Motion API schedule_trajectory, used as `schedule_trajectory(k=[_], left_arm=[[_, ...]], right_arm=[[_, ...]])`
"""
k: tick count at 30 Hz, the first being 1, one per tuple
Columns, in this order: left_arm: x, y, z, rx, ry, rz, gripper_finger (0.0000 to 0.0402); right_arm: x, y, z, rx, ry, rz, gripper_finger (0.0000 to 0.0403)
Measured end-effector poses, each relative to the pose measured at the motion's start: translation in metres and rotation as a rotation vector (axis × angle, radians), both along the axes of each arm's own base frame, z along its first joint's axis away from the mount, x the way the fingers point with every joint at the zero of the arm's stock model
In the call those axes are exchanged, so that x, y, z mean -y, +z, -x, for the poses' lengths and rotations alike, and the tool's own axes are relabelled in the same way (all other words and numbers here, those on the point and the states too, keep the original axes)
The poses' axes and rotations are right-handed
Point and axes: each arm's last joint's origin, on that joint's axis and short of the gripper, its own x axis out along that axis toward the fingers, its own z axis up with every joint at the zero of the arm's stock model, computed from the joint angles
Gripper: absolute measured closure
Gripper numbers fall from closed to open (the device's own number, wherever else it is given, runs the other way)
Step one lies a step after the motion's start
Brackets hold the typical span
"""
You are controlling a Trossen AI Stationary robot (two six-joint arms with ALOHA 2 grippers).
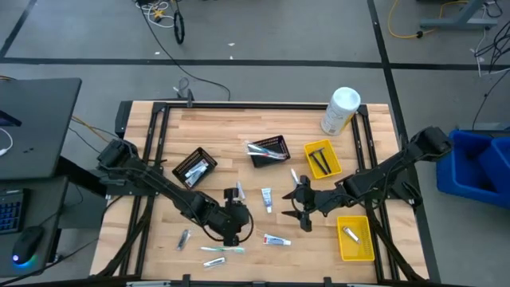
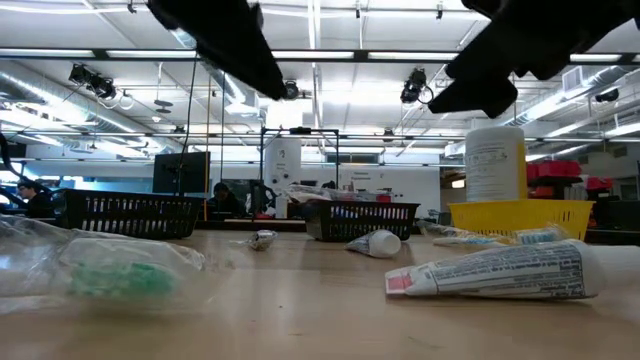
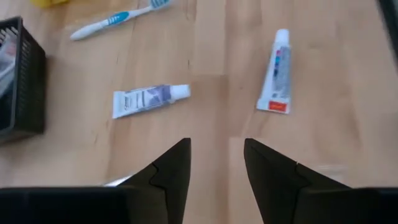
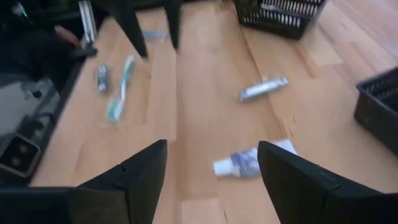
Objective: Pick & Place Travel size toiletries
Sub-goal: Put the white toothpaste into the left black basket
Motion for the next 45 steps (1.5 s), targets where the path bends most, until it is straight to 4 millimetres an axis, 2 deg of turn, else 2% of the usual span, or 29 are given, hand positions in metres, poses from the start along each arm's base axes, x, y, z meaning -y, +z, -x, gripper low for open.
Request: schedule_trajectory(k=[6, 13, 17, 23, 33, 39, 45], left_arm=[[-0.020, -0.011, -0.008, -0.075, 0.030, -0.037, 0.0212], [-0.045, -0.011, -0.016, -0.114, 0.072, -0.005, 0.0179], [-0.057, -0.013, -0.020, -0.139, 0.076, 0.032, 0.0172], [-0.068, -0.013, -0.024, -0.151, 0.014, -0.048, 0.0172], [-0.070, -0.013, -0.025, -0.159, -0.028, -0.064, 0.0173], [-0.067, -0.011, -0.026, -0.130, -0.020, -0.033, 0.0173], [-0.056, -0.006, -0.032, -0.042, -0.099, 0.037, 0.0173]], right_arm=[[0.000, -0.004, -0.001, -0.017, 0.015, 0.037, 0.0159], [0.000, -0.004, -0.001, -0.011, 0.041, 0.081, 0.0168], [0.000, -0.004, -0.001, -0.010, 0.042, 0.082, 0.0167], [0.000, -0.004, -0.002, -0.010, 0.040, 0.080, 0.0156], [0.000, -0.005, -0.002, -0.020, -0.007, 0.002, 0.0166], [-0.003, -0.019, -0.005, -0.070, -0.014, 0.009, 0.0178], [-0.008, -0.033, -0.007, -0.124, 0.015, 0.013, 0.0178]])
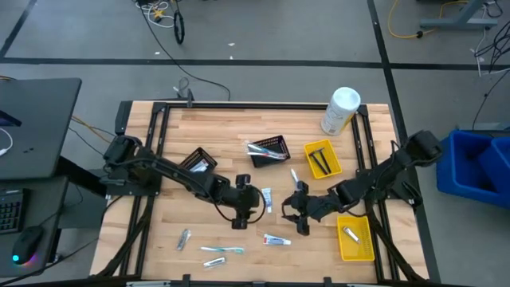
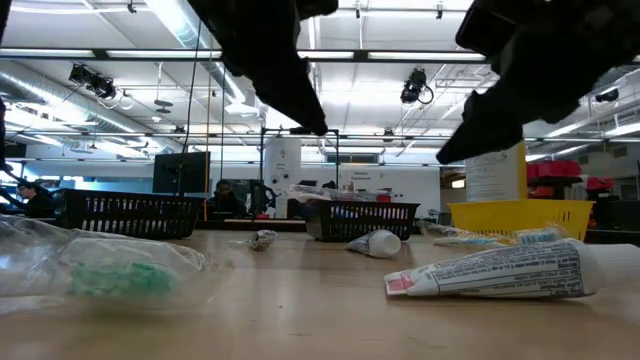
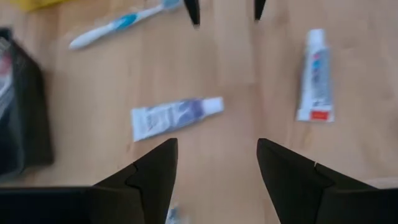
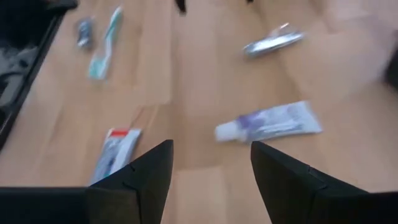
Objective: Pick & Place Travel size toiletries
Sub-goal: Put the white toothpaste into the left black basket
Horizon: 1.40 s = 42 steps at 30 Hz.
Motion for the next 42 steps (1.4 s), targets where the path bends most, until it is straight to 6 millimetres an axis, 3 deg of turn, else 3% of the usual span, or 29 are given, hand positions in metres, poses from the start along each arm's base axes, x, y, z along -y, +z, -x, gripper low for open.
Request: schedule_trajectory(k=[9, 14, 22, 27, 36, 42], left_arm=[[0.014, 0.001, 0.003, 0.018, -0.015, 0.015, 0.0173], [0.020, 0.001, 0.006, 0.012, 0.005, 0.057, 0.0173], [0.029, 0.001, 0.009, 0.014, -0.002, 0.066, 0.0173], [0.031, 0.002, 0.010, 0.036, 0.065, 0.074, 0.0173], [0.039, 0.002, 0.013, 0.047, 0.122, 0.125, 0.0173], [0.045, 0.003, 0.015, 0.057, 0.115, 0.126, 0.0173]], right_arm=[[-0.028, -0.015, 0.000, 0.038, 0.141, 0.011, 0.0174], [-0.030, -0.023, 0.000, 0.022, 0.125, 0.047, 0.0187], [-0.038, -0.026, 0.000, -0.002, 0.230, -0.045, 0.0206], [-0.056, -0.023, 0.000, 0.103, 0.294, -0.114, 0.0207], [-0.069, -0.048, 0.004, 0.076, 0.178, -0.073, 0.0203], [-0.073, -0.049, -0.001, 0.026, 0.175, -0.045, 0.0212]])
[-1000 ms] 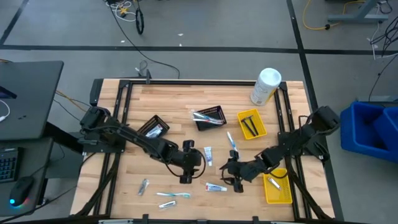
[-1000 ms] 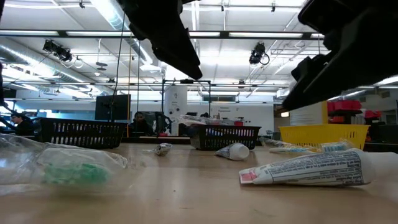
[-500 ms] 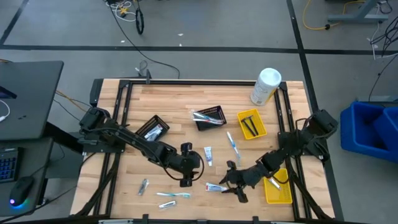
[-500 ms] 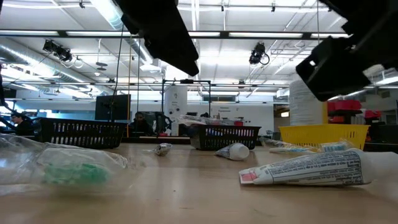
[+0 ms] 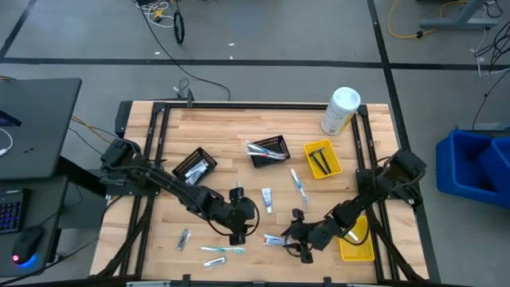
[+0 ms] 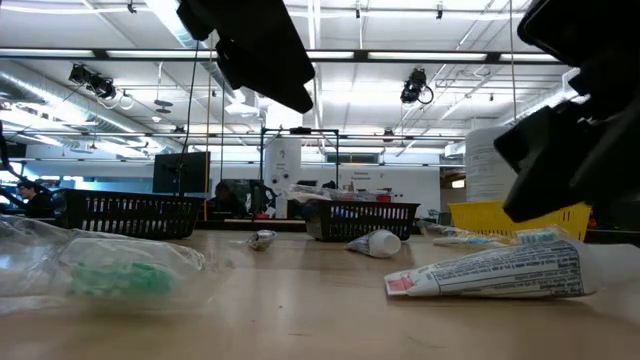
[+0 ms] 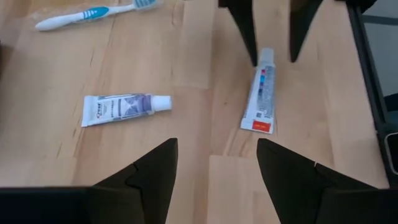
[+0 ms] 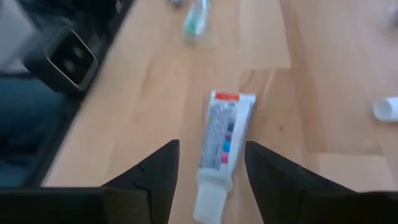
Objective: Pick & Place Travel size toiletries
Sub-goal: Put the white toothpaste into the left black basket
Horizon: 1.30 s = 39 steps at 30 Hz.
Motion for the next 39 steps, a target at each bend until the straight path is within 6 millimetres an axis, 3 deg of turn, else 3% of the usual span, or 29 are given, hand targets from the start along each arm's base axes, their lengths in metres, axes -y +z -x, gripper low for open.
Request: schedule_trajectory(k=[13, 23, 27, 32, 39], left_arm=[[0.005, 0.003, -0.001, 0.039, -0.008, 0.023, 0.0173], [0.007, 0.004, -0.001, 0.055, -0.005, 0.041, 0.0173], [0.007, 0.004, -0.002, 0.056, 0.017, 0.062, 0.0173], [0.006, 0.005, -0.002, 0.083, 0.076, 0.048, 0.0173], [0.004, -0.002, -0.003, 0.120, 0.078, 0.070, 0.0172]], right_arm=[[0.000, -0.009, -0.016, -0.140, -0.052, 0.080, 0.0216], [0.010, -0.010, -0.020, -0.181, -0.004, 0.116, 0.0303], [0.011, -0.010, -0.021, -0.181, -0.002, 0.117, 0.0309], [0.015, 0.002, -0.026, -0.121, -0.044, 0.117, 0.0297], [0.021, 0.021, -0.044, -0.011, -0.061, 0.257, 0.0302]])
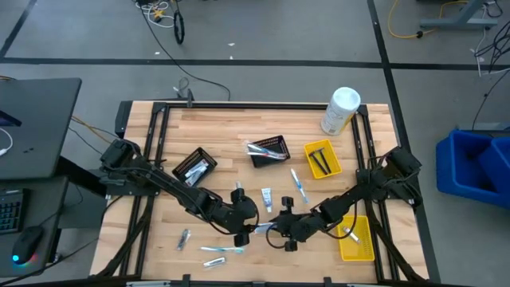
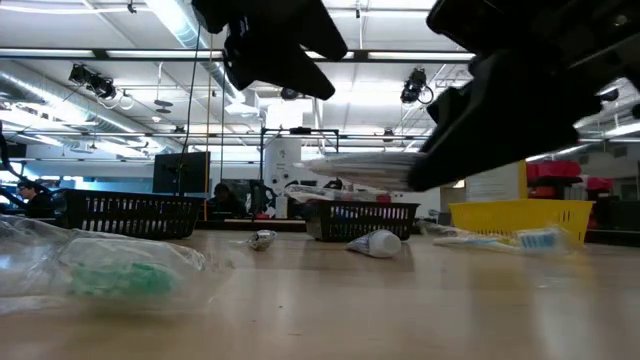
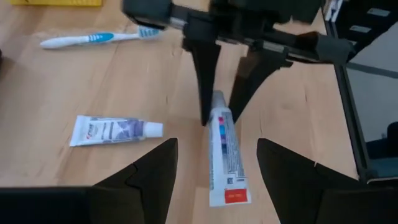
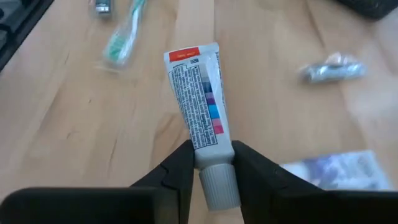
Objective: Pick & Place Travel size toiletries
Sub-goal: Put the white toothpaste into the left black basket
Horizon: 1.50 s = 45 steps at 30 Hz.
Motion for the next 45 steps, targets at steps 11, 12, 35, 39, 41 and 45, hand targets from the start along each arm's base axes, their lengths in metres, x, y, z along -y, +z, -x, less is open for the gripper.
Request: schedule_trajectory(k=[11, 12, 35, 39, 41, 45], left_arm=[[-0.016, -0.004, -0.005, -0.050, 0.095, 0.165, 0.0152], [-0.018, -0.004, -0.006, -0.050, 0.099, 0.165, 0.0152], [-0.023, -0.005, -0.006, -0.085, 0.030, 0.116, 0.0202], [-0.023, -0.006, -0.006, -0.084, 0.037, 0.107, 0.0245], [-0.023, -0.006, -0.006, -0.084, 0.038, 0.107, 0.0263], [-0.023, -0.006, -0.006, -0.086, 0.034, 0.111, 0.0292]], right_arm=[[0.006, 0.017, -0.014, 0.106, -0.023, 0.402, 0.0300], [0.007, 0.017, -0.014, 0.105, -0.026, 0.439, 0.0299], [0.003, 0.029, -0.019, 0.181, 0.026, 0.619, 0.0299], [0.002, 0.029, -0.019, 0.180, 0.028, 0.620, 0.0298], [0.002, 0.029, -0.019, 0.180, 0.029, 0.619, 0.0298], [0.002, 0.029, -0.018, 0.180, 0.034, 0.622, 0.0298]])
